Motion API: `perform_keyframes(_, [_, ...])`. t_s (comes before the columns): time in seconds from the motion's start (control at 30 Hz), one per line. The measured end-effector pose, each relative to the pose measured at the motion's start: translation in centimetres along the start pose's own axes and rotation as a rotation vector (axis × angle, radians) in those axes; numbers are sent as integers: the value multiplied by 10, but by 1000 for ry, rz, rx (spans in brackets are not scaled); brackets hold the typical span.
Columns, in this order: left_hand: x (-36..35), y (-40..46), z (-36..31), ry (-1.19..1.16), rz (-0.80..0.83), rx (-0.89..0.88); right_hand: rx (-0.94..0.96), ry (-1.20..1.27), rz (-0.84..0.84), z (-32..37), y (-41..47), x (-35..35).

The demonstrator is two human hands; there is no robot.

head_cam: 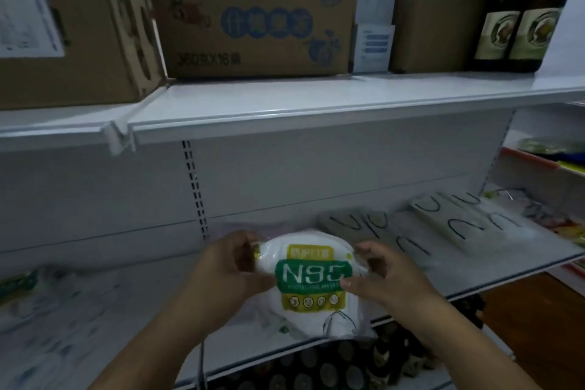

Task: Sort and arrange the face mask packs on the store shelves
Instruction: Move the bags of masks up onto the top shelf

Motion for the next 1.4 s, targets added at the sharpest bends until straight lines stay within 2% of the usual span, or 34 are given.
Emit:
perform_keyframes(0.1, [-16,-9,-42,0,-13,-57,66,51,-17,19,-4,35])
perform_keyframes(0.23, [-20,-27,-107,89,95,-188,204,163,35,66,-16,69])
perform_keyframes(0.33, [-13,-30,-145,93,162,-234,337,278,-35,105,-19,83])
perform_keyframes(0.47, [10,-19,-190,129,100,-356,645,154,-65,158,2,91])
perform_keyframes(0.6, [38,18,-218,89,24,-383,711,-103,-26,218,29,99])
perform_keyframes(0.7, [63,55,-230,26,-29,-338,608,-23,124,252,60,92])
perform_keyframes(0.83, [104,112,-240,57,-173,-210,357,-90,51,286,133,70])
perform_keyframes(0.9, [123,134,-241,288,-318,-156,271,-155,15,295,163,53])
perform_keyframes(1.0, [133,147,-240,639,-447,-228,199,-200,-6,309,201,27])
perform_keyframes(1.13, [121,147,-229,1035,-407,-273,123,-213,6,309,239,-12])
perform_keyframes(1.3, [108,151,-208,1198,-195,-13,152,-291,42,292,264,-42])
perform_keyframes(1.33, [110,150,-206,1221,-185,24,180,-371,29,291,266,-43])
perform_keyframes(1.4, [116,148,-202,1262,-166,95,294,-694,-58,297,265,-42])
Point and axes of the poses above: each hand's wrist, its own y-axis towards the middle knuckle, its own x-axis out of the back of the hand, z = x × y, the point moved 6 cm from there along y, towards the middle knuckle, and after that the axes turned 7 degrees about z, right-handed, at the moved point
